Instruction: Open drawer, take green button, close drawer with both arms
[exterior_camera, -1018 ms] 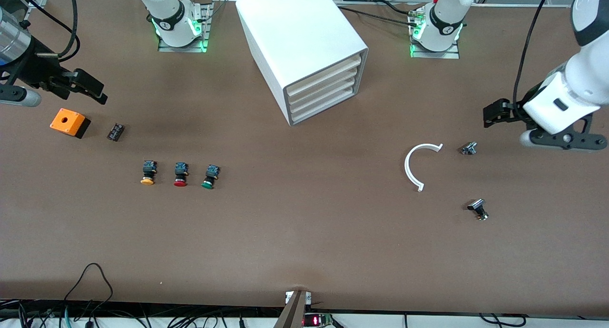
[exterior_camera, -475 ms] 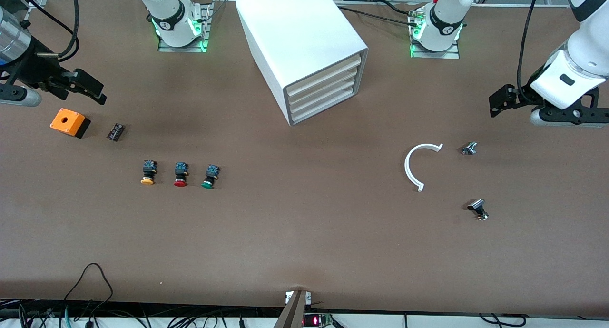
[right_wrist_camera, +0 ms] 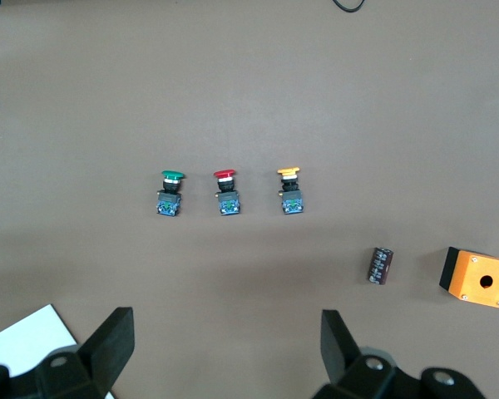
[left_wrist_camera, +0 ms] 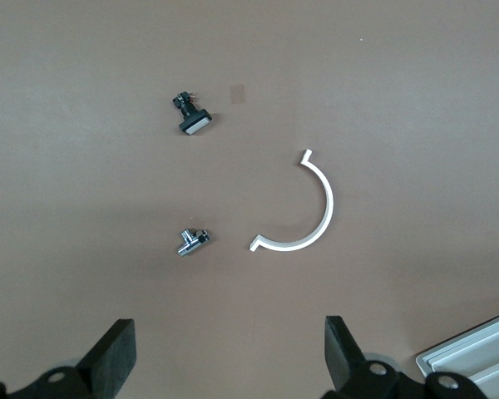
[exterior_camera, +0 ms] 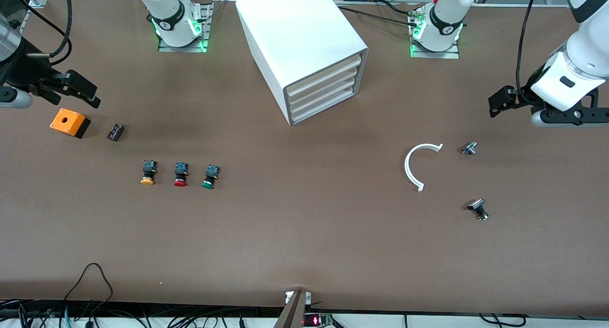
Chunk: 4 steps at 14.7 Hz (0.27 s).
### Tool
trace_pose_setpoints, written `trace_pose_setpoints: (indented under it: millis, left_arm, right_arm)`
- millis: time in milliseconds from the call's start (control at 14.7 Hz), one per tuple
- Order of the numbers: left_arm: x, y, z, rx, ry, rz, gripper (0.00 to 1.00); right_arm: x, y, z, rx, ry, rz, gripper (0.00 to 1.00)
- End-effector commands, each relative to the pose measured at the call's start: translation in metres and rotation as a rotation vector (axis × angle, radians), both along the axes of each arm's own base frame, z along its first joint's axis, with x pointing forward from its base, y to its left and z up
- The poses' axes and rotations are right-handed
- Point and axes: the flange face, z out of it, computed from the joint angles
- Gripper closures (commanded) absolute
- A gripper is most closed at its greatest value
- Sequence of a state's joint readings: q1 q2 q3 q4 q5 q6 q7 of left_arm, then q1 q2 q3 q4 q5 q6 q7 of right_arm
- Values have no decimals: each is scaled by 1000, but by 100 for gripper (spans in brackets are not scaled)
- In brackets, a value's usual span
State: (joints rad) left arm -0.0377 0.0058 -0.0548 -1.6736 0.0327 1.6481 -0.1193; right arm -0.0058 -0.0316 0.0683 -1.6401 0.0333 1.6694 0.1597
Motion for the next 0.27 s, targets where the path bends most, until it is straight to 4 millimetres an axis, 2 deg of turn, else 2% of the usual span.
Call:
trace_pose_setpoints:
  millis: [0, 204]
  left_arm:
    - [3, 1, 6, -5, 4, 14, 0]
    - [3, -1, 7, -7, 3, 13, 0]
  right_arm:
    - [2, -2, 5, -7, 6, 27, 1]
    - [2, -1, 11, -7, -7, 37, 1]
